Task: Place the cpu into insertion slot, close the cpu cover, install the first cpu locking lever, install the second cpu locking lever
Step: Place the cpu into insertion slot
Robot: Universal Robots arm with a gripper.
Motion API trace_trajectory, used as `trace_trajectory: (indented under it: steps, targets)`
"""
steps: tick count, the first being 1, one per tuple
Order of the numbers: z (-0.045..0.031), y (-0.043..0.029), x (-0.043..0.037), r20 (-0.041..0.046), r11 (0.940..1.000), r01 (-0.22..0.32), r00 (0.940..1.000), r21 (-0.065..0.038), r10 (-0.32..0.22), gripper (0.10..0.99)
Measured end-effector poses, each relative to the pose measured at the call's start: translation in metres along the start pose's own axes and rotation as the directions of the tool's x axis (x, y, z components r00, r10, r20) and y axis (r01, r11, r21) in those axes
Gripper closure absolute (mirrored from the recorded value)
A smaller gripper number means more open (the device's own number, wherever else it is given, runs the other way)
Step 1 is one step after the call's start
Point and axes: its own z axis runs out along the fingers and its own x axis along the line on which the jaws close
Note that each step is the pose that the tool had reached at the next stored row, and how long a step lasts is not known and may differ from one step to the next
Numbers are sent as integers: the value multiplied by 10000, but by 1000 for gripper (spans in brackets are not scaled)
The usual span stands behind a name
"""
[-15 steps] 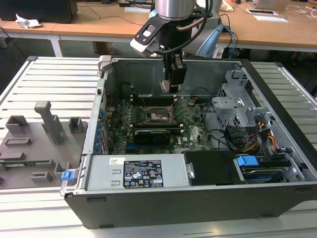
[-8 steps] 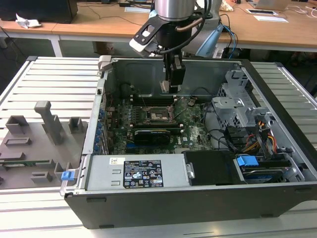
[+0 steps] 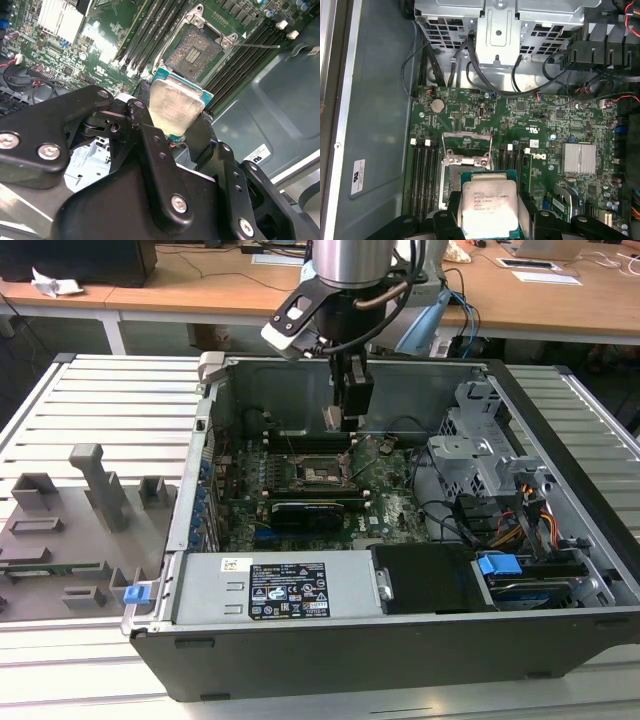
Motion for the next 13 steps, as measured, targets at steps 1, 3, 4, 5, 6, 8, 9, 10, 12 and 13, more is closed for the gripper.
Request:
trace_trajectory:
  steps: [1, 3, 4, 5, 6, 8, 9, 10, 12, 13]
  targets:
    - [16, -2, 0, 0, 10000, 0, 10000, 0, 0, 553]
    - [32, -3, 0, 1, 10000, 0, 10000, 0, 0, 553]
    - [36, -3, 0, 2, 10000, 0, 10000, 1, 0, 553]
    - [40, -4, -1, 1, 10000, 0, 10000, 0, 0, 553]
    - [44, -4, -1, 1, 10000, 0, 10000, 1, 0, 553]
    - [53, -5, -1, 1, 10000, 0, 10000, 0, 0, 553]
    - [56, -5, -1, 1, 10000, 0, 10000, 0, 0, 553]
    - [59, -5, -1, 1, 10000, 0, 10000, 1, 0, 553]
    - [66, -6, -1, 1, 10000, 0, 10000, 0, 0, 553]
    - [69, -6, -1, 1, 10000, 0, 10000, 0, 0, 553]
